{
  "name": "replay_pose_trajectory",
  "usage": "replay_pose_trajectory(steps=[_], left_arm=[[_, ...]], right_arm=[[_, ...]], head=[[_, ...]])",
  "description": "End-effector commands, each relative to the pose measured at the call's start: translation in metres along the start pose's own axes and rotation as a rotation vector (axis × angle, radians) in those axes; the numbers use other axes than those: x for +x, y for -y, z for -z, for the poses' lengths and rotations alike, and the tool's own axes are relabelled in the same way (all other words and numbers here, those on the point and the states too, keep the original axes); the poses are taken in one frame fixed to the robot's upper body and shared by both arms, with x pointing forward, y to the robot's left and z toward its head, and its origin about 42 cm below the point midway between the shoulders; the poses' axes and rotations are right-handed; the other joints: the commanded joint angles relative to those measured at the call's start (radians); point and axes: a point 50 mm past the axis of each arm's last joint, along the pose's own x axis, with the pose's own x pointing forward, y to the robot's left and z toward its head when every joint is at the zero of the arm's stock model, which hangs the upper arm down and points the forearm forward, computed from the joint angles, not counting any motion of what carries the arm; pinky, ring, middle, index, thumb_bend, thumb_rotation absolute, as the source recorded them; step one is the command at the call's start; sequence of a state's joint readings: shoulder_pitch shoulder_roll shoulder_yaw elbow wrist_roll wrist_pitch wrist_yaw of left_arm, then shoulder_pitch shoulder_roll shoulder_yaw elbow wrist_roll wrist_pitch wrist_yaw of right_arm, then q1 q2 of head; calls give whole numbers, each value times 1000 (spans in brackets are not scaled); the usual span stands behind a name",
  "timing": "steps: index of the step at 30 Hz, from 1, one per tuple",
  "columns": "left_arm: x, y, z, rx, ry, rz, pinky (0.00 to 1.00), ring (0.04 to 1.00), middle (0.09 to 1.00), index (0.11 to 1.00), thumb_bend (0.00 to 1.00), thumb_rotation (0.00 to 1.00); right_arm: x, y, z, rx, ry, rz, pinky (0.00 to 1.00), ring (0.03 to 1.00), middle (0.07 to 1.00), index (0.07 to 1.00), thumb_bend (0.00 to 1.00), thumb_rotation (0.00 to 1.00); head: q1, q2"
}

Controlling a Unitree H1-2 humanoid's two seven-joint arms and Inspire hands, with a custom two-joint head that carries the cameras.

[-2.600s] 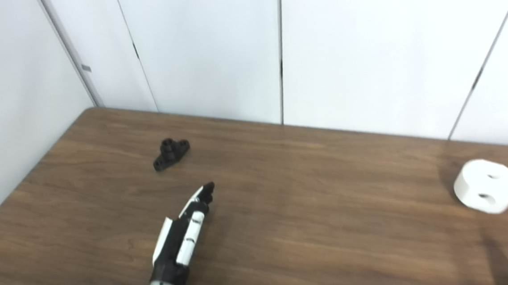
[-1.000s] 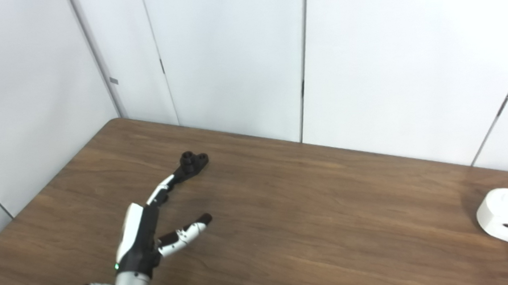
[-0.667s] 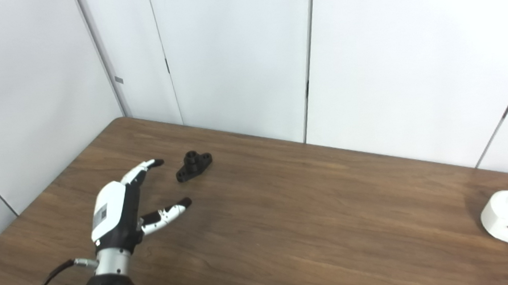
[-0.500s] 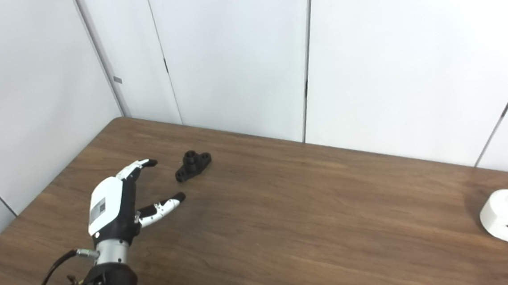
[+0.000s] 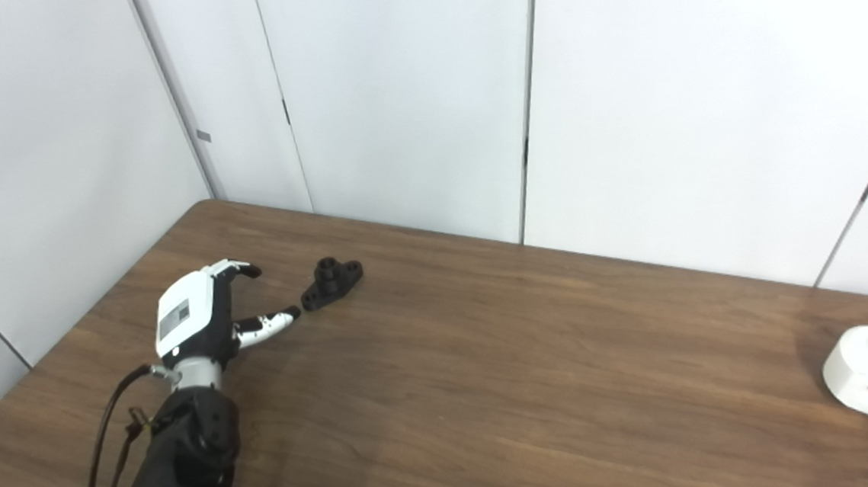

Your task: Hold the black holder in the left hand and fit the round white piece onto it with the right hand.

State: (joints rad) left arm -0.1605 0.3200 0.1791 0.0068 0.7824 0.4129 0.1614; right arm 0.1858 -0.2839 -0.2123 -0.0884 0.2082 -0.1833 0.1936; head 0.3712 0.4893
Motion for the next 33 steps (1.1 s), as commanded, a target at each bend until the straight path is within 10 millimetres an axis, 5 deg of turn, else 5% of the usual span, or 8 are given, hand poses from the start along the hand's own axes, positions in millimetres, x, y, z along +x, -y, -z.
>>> replay_pose_trajectory(steps=[1,15,33], left_arm=[[23,-15,-13,5,58,-84,946,907,858,694,851,341],[56,11,-24,-21,13,41,933,926,875,698,861,344],[53,22,-30,-24,15,75,938,913,862,705,878,348]], right_arm=[[-11,-11,11,40,-36,7,1000,1000,988,1000,645,1000],[-14,-16,7,40,-37,12,1000,1000,982,1000,639,1000],[-15,-18,6,33,-36,8,1000,1000,982,998,647,1000]], head=[[0,0],[-17,6],[-23,10]])
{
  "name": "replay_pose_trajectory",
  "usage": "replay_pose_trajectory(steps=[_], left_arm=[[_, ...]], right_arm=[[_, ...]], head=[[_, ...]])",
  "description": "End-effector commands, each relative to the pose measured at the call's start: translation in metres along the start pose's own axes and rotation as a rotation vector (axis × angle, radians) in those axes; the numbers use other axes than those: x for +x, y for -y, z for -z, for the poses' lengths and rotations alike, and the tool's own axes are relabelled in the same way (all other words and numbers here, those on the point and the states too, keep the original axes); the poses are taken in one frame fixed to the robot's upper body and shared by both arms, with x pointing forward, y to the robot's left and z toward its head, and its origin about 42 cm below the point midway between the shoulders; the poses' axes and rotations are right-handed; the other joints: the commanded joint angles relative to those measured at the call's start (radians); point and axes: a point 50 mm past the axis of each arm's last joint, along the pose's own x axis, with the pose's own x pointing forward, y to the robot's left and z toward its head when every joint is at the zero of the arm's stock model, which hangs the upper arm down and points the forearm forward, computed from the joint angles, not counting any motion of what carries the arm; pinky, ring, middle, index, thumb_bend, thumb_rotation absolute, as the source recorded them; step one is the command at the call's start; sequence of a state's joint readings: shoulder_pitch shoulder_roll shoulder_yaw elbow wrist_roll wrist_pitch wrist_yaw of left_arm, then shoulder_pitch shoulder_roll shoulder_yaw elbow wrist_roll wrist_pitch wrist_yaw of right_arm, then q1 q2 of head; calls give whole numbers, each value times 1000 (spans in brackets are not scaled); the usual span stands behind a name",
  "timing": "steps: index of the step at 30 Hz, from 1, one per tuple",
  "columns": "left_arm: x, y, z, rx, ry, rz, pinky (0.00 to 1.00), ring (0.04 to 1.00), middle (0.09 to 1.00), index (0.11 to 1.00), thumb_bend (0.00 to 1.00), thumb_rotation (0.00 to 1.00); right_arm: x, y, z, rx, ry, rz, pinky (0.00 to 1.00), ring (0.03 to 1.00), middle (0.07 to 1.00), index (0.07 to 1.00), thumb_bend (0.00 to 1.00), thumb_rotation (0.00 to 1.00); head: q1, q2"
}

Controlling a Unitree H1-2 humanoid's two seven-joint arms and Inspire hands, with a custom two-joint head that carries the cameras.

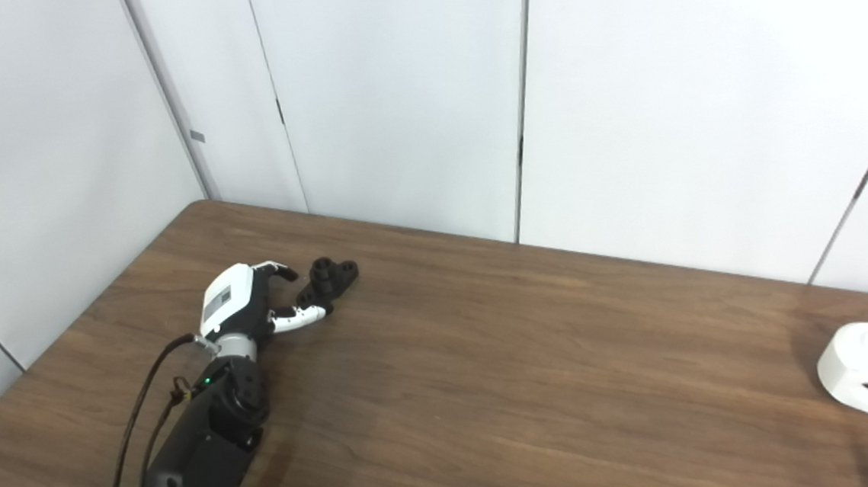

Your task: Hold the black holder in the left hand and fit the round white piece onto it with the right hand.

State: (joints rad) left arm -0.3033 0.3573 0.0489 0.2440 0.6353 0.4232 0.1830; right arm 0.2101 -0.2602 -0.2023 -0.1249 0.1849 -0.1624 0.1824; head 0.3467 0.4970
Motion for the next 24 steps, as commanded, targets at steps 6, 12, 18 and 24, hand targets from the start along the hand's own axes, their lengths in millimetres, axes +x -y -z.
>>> replay_pose_trajectory(steps=[6,12,18,24], left_arm=[[20,-22,-7,18,15,-79,939,917,862,697,876,336],[24,-20,-5,26,5,-77,931,916,863,700,876,335],[26,-18,-5,40,-13,-72,929,913,861,694,870,339],[28,-17,-4,45,-10,-66,912,905,851,663,868,336]], right_arm=[[-8,-7,7,35,-21,5,1000,1000,982,1000,640,1000],[-9,-8,6,38,-15,6,1000,1000,980,1000,639,1000],[-10,-9,6,37,-11,1,1000,1000,978,999,616,1000],[-10,-9,6,34,-15,4,1000,1000,976,993,627,1000]], head=[[-1,5],[-4,8],[-8,10],[-15,15]])
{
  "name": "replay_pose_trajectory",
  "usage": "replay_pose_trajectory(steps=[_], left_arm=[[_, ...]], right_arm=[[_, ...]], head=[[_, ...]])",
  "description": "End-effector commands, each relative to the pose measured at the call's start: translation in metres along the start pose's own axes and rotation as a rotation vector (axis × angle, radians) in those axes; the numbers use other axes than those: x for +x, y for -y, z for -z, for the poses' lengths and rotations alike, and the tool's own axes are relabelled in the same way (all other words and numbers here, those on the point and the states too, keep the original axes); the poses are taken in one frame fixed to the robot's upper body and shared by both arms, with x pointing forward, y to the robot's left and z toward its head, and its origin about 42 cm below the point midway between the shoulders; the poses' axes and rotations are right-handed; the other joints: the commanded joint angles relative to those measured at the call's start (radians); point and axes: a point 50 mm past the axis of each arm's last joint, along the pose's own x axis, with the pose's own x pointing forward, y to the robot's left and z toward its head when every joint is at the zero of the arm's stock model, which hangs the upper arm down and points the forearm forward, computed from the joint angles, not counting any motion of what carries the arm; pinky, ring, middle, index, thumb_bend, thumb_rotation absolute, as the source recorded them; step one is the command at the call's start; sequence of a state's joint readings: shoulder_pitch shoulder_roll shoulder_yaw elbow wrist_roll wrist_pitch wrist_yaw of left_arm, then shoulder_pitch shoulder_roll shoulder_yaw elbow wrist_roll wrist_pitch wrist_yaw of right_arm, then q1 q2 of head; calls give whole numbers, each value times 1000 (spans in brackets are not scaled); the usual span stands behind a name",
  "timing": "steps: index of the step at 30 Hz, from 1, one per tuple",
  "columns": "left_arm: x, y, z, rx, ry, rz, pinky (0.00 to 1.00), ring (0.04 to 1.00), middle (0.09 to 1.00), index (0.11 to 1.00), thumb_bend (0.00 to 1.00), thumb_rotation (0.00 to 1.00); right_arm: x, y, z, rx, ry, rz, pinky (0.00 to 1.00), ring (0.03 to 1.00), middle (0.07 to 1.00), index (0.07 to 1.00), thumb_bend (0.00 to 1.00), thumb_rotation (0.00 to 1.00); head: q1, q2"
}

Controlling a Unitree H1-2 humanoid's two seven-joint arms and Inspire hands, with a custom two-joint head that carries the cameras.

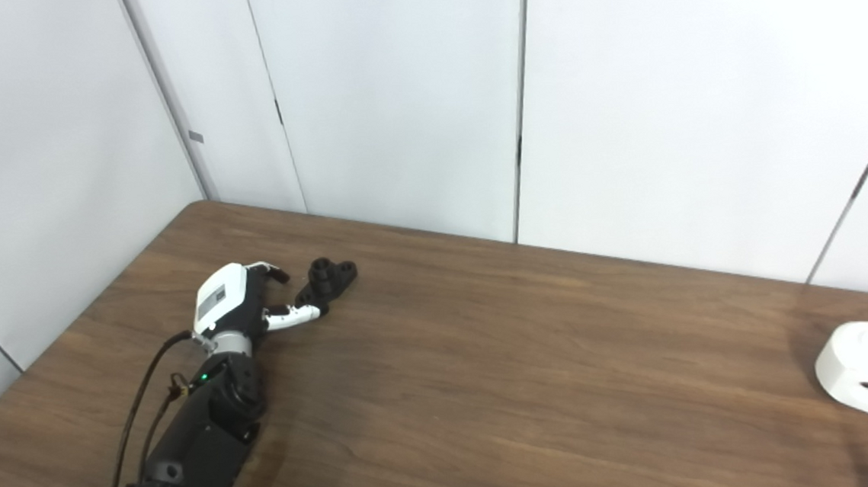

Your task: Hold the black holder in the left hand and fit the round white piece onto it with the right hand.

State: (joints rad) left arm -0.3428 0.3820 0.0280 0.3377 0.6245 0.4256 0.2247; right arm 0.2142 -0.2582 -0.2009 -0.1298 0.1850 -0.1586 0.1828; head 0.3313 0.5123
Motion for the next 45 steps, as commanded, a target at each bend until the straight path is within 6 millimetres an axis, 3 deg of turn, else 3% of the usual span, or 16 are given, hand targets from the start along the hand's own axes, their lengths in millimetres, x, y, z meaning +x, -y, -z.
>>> replay_pose_trajectory(steps=[1,14,27,45], left_arm=[[14,-19,-11,8,23,-52,910,904,849,651,864,337],[9,-10,-15,-12,55,-36,914,889,826,578,853,317],[7,-3,-19,-43,51,-7,953,921,855,578,849,305],[4,5,-24,-29,74,33,934,915,845,589,842,291]], right_arm=[[-9,-8,6,31,-12,6,1000,1000,975,990,625,1000],[-9,-12,6,34,-19,-1,1000,1000,971,987,615,1000],[-8,-13,5,35,-16,-2,1000,1000,966,983,595,1000],[-10,-16,2,35,-27,-7,1000,1000,965,988,611,1000]], head=[[0,1],[-17,8],[-16,7],[-16,15]])
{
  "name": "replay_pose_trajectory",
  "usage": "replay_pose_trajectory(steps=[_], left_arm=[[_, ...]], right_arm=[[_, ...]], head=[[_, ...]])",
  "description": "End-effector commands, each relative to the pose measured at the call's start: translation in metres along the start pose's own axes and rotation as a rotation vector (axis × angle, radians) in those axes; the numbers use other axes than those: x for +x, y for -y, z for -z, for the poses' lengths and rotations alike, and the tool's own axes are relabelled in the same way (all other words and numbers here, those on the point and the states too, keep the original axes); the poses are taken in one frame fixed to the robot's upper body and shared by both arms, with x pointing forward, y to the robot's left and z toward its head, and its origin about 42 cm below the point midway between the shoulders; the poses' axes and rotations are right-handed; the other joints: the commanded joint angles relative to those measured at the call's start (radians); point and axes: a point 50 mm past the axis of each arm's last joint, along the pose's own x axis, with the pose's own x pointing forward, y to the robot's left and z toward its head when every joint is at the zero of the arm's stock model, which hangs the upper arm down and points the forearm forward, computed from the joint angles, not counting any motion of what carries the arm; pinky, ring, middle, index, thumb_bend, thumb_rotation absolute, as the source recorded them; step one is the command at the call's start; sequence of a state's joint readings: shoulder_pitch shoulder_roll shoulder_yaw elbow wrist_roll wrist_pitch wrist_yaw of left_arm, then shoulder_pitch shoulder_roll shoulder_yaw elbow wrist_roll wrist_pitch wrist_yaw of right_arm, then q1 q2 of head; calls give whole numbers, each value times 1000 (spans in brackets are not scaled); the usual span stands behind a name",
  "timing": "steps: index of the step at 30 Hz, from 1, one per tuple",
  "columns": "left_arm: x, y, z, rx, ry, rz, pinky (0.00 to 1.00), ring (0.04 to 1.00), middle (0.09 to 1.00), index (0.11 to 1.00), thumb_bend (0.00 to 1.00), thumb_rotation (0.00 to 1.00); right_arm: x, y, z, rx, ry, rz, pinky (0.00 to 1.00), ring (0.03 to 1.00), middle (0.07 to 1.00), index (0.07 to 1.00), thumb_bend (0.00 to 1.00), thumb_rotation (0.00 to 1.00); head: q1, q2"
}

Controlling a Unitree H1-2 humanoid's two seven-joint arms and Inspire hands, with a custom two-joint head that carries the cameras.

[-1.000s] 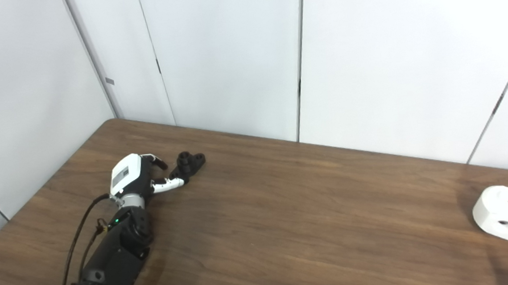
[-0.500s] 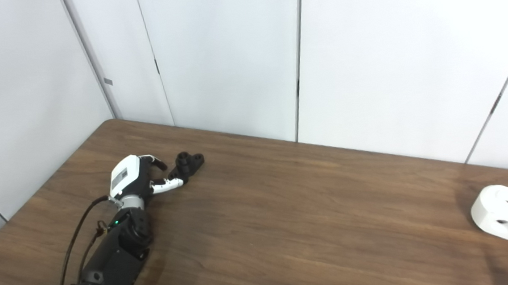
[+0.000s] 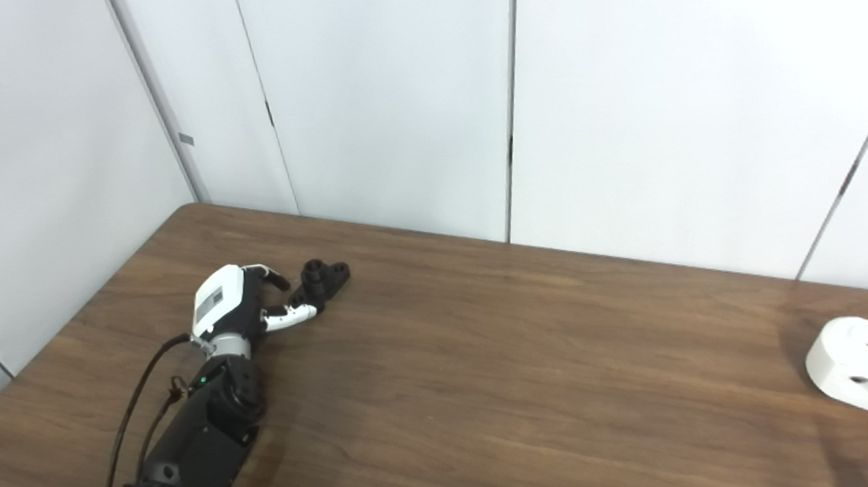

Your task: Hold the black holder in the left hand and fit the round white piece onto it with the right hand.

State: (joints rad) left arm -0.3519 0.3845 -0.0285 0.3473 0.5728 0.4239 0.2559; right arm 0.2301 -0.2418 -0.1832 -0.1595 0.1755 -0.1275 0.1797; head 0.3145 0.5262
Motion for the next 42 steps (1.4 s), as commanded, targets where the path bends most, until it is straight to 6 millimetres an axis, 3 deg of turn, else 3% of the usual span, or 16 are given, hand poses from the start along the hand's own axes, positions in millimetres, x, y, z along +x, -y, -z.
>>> replay_pose_trajectory(steps=[1,31,32,33,42], left_arm=[[6,-4,-15,-15,48,17,936,914,845,590,841,291],[5,4,-18,-29,64,50,940,906,827,549,815,198],[5,4,-18,-26,62,50,948,908,826,514,643,127],[5,4,-18,-1,66,45,947,905,822,500,572,98],[0,10,-16,122,131,-21,950,860,756,483,526,60]], right_arm=[[-6,-6,3,23,-5,6,1000,1000,965,988,608,1000],[-6,-9,3,31,-14,-1,1000,1000,959,991,614,1000],[-6,-9,3,30,-16,-1,1000,1000,959,989,621,1000],[-6,-9,3,29,-18,-1,1000,1000,959,989,625,1000],[-5,-8,3,22,-9,-6,1000,1000,956,994,610,1000]], head=[[0,1],[-5,5],[-5,5],[-5,5],[-3,8]])
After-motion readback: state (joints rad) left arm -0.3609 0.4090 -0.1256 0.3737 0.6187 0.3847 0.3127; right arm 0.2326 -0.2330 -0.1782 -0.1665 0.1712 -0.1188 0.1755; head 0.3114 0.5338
